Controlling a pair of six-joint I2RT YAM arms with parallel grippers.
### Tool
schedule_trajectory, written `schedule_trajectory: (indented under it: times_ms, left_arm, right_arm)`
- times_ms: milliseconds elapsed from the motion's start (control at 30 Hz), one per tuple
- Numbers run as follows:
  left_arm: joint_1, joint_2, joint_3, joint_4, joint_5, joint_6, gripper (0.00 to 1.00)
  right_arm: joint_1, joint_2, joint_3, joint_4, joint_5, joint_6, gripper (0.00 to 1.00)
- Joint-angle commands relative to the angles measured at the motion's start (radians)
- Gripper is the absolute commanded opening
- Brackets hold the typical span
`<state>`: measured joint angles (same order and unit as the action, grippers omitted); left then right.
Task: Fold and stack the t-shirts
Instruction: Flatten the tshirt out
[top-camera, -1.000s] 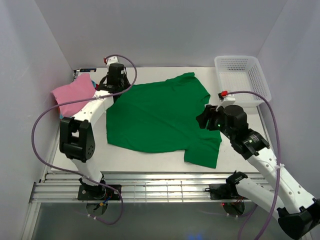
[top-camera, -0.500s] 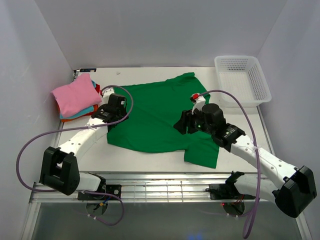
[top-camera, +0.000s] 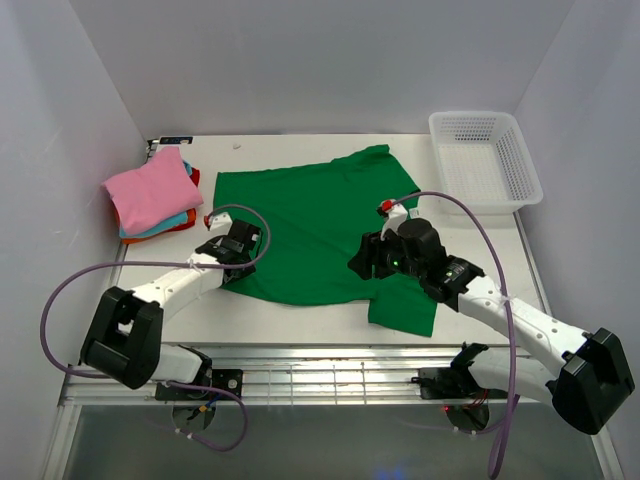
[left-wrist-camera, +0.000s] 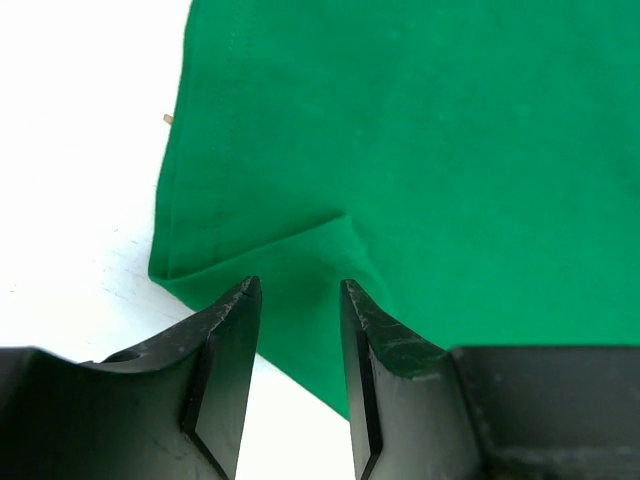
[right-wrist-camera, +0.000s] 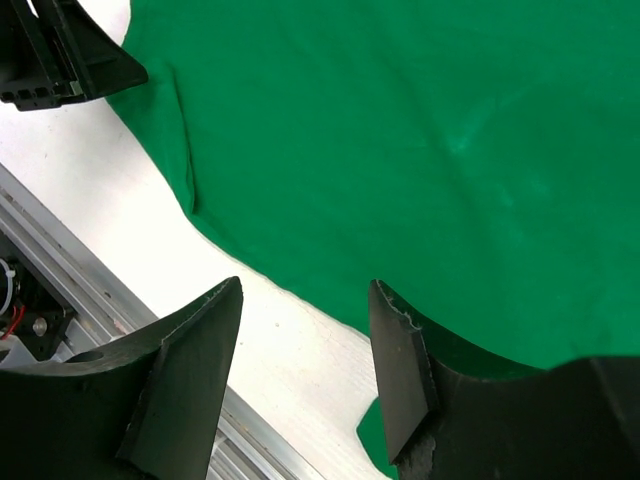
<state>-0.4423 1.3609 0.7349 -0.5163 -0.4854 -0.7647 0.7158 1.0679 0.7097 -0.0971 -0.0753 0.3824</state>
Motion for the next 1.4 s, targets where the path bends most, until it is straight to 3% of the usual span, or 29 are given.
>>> schedule_trajectory:
  times_ms: [0,233,633,700,767,1000,1367]
  left_arm:
    - [-0.004,0.006,-0.006,0.067,-0.05,-0.013,0.48]
    - [-0.004,0.049,-0.023,0.156,-0.044,0.021,0.48]
    - [-0.004,0.086,-0.028,0.162,-0.05,0.034,0.44]
    - [-0.004,0.073,-0.029,0.153,-0.053,0.028,0.26]
    - [-0.004,0.057,-0.031,0.137,-0.056,0.024,0.0]
    - [-0.013,-0.069,-0.06,0.061,-0.065,-0.001,0.0]
    - [-0.113,-0.318,-0.15,-0.16,-0.068,-0.2,0.0]
  right_arm:
    - [0.008,-0.028,-0.009,0.031,0.022,-0.002,0.59]
    - [0.01,-0.034,-0.026,0.027,0.025,0.0,0.59]
    - [0.01,-0.028,-0.03,0.016,0.035,-0.002,0.58]
    - [0.01,-0.026,-0.032,0.016,0.035,-0.002,0.58]
    - [0.011,-0.025,-0.033,0.019,0.035,-0.002,0.58]
    - [0.011,-0.013,-0.036,0.027,0.029,0.001,0.58]
    - [0.011,0.038,-0.03,0.046,0.006,0.0,0.58]
